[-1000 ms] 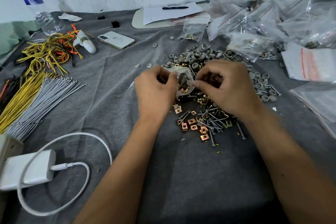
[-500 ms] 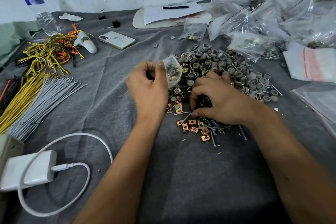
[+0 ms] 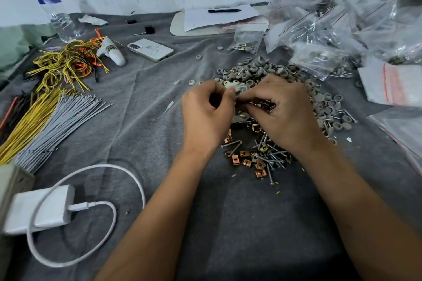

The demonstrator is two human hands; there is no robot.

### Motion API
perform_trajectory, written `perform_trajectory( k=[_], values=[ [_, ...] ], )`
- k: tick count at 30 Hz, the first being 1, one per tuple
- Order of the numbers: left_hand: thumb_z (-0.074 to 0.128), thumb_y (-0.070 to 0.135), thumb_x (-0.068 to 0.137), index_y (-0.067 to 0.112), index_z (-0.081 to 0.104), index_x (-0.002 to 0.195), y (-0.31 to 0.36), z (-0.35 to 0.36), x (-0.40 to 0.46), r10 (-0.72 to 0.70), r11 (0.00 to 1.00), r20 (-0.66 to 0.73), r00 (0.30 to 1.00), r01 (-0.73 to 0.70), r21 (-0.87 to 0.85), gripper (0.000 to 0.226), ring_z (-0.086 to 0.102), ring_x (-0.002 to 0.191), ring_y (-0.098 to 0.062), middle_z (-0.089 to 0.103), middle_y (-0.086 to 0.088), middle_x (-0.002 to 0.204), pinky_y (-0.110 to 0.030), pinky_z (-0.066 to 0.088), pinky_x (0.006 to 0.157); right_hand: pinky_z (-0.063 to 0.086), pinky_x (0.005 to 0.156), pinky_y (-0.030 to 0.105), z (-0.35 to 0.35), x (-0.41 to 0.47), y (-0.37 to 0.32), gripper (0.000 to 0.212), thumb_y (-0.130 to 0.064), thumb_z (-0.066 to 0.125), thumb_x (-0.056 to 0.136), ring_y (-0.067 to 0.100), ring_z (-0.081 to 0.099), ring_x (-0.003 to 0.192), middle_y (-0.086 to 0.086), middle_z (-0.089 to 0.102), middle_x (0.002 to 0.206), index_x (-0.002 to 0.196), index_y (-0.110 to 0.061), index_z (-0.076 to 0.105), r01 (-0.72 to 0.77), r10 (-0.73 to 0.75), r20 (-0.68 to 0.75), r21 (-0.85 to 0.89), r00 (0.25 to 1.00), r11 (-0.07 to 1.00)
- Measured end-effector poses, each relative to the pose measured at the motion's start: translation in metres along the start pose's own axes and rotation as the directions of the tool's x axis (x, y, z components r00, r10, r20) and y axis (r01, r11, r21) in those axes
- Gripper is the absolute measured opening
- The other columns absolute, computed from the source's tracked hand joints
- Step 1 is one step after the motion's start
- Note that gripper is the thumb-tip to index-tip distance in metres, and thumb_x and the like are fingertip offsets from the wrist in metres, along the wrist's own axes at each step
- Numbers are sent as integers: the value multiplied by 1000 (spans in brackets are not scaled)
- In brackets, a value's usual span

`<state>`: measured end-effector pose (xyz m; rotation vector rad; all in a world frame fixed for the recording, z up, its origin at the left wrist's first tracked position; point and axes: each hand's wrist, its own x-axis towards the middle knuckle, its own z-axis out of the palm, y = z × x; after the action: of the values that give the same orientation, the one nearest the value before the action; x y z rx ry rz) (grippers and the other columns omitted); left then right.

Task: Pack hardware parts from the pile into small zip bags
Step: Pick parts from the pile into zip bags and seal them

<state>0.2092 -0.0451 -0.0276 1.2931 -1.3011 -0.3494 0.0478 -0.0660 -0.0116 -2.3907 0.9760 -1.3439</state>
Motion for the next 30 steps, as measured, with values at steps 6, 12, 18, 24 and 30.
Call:
perform_trajectory(
  k=[6, 12, 18, 24, 30],
  values=[
    [65, 24, 95, 19, 56, 63, 1, -2, 0, -70, 992, 29, 997, 73, -102, 33, 45, 55, -12, 48, 12, 53, -31, 37, 55, 51, 84, 30, -5, 2, 10, 21, -10, 75, 91, 12, 61, 98, 0, 74, 106, 111, -10, 77, 26, -35, -111, -82, 993, 996],
    [68, 26, 89, 7, 61, 66, 0, -11, 5, -58, 925, 301, 952, 165, -341, 31, 47, 51, -18, 55, -4, 56, -30, 36, 53, 47, 107, 48, -7, 0, 13, 64, -2, 73, 88, 9, 46, 138, -10, 53, 148, 146, -23, 53, -8, -9, 186, 89, 983, 996],
    [69, 29, 84, 22, 68, 63, -1, -15, 7, -68, 842, 289, 955, 211, -496, 23, 47, 50, -11, 58, 2, 57, -25, 35, 49, 52, 94, 41, -8, 2, 13, 16, -8, 75, 89, 17, 64, 114, 0, 68, 114, 104, -12, 71, 82, -100, 151, 117, 983, 990],
    [60, 40, 90, 26, 71, 72, -2, -16, 9, -85, 853, 198, 976, 174, -493, 26, 57, 68, -26, 63, -5, 74, -39, 43, 65, 53, 82, 32, -12, 14, 2, 17, -13, 85, 81, 13, 64, 88, -2, 70, 94, 95, -11, 76, 105, -97, 132, -57, 987, 993],
    [15, 64, 102, 8, 70, 117, 2, -18, 6, -137, 708, 444, 885, 401, -581, 80, 69, 110, -40, 72, -25, 117, -49, 55, 93, 54, 65, 11, -34, 41, -20, 23, -32, 87, 78, -5, 67, 74, -17, 67, 82, 94, -19, 75, -61, 57, 138, 26, 989, 998]
  ],
)
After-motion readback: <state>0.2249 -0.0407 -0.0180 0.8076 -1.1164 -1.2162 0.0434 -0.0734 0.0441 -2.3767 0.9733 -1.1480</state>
